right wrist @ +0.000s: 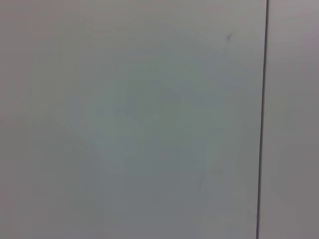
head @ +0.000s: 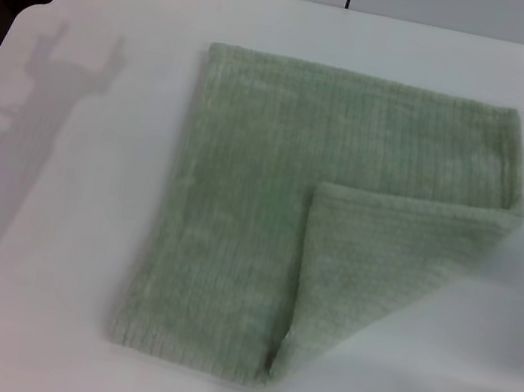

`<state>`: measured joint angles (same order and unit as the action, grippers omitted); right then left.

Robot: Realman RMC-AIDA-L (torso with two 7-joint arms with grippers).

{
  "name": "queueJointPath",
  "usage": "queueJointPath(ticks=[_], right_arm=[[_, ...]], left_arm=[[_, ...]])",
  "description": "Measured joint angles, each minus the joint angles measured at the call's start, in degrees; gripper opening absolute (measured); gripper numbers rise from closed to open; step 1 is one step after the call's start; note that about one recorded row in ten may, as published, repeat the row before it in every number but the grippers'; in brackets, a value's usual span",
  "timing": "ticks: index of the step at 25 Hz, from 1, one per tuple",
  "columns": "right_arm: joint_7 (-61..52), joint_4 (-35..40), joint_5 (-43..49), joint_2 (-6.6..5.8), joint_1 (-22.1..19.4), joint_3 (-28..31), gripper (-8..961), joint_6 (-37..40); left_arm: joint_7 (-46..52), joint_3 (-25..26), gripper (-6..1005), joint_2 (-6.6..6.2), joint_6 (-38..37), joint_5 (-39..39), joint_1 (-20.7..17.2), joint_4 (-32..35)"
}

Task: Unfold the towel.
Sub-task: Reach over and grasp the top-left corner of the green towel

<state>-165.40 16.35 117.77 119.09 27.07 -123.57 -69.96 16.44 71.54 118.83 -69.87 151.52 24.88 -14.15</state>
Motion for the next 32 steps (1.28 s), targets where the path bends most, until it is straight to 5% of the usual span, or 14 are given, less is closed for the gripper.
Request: queueJointPath(ticks=[15, 22, 32], right_arm=[[0.0, 0.1, 0.0, 0.0, 0.0, 0.0, 807, -0.4], [0.0, 0.1, 0.0, 0.0, -0.2, 0.0, 808, -0.5], [0.0, -0.1, 0.0, 0.09, -0.4, 0.0, 808, -0.5]], left_arm=[[-0.3, 0.8, 721, 0.0, 0.1, -0.4, -0.3, 0.0], [-0.4, 1.1, 464, 0.0, 0.6, -0.5, -0.3, 0.0], [0.4, 0.8, 295, 0.0, 1.0, -0.5, -0.1, 0.0]])
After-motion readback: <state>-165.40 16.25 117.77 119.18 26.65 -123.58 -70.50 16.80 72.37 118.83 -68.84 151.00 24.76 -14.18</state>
